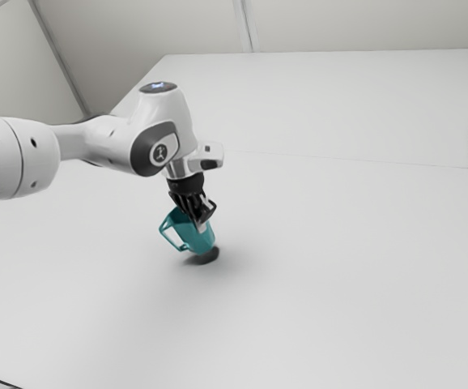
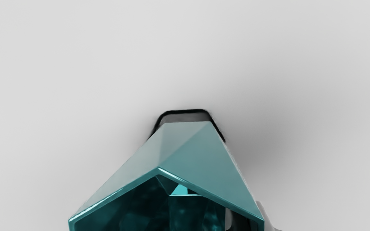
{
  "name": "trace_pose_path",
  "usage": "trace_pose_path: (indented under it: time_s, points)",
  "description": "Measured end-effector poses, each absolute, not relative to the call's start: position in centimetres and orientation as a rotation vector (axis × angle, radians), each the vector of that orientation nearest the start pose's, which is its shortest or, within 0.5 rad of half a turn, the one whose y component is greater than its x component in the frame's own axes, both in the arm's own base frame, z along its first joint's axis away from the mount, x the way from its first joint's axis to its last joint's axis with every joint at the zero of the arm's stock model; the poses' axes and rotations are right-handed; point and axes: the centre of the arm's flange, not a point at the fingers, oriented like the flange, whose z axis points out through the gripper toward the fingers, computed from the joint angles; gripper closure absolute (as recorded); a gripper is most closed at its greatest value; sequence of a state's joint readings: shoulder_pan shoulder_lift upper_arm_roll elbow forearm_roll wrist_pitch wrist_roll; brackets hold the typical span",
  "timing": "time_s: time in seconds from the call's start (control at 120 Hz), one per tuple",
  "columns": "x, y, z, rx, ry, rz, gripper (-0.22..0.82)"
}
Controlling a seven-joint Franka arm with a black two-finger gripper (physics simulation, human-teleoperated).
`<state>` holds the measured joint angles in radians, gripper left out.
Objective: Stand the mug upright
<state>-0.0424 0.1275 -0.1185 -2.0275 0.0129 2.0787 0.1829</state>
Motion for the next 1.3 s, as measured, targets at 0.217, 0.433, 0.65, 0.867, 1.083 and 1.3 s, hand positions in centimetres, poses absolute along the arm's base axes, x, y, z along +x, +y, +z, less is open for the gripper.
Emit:
trace_pose_path:
  time_s: [0.217, 0.433, 0.65, 0.867, 1.083, 1.3]
  points:
    - [56.3, -9.0, 36.1, -3.095, 0.516, 0.151, 0.77]
    - [56.5, -8.9, 35.1, -3.1, 0.488, 0.166, 0.6]
    - [56.4, -9.0, 38.8, -3.11, 0.464, 0.063, 0.22]
    - [56.4, -9.1, 49.0, -3.103, 0.451, -0.17, 0.08]
    - [58.7, -9.0, 55.8, -3.104, 0.433, -0.242, 0.03]
    - [59.6, -1.3, 58.0, -3.121, 0.229, -0.184, 0.01]
